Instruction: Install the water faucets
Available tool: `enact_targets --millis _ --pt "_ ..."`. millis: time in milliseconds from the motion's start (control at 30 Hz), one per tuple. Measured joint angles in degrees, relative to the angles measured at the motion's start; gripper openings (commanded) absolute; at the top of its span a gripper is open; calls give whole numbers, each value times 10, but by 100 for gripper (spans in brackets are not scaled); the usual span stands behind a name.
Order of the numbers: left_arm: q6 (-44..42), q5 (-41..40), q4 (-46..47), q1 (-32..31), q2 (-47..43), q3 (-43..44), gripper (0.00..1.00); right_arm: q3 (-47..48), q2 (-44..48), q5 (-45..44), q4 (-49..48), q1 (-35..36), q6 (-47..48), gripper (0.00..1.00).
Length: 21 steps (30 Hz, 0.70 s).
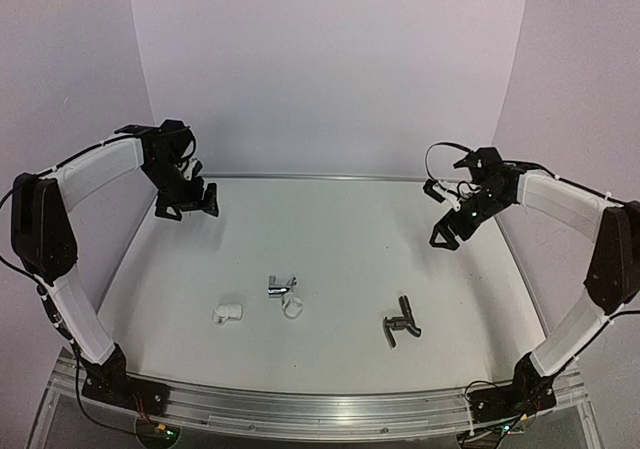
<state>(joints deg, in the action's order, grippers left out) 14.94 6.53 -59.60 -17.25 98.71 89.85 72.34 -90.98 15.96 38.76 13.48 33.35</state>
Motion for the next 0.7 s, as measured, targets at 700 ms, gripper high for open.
enact_targets --millis 700 --pt "49 -18 11 2 -5 9 100 -157 28 -21 50 207 68 98"
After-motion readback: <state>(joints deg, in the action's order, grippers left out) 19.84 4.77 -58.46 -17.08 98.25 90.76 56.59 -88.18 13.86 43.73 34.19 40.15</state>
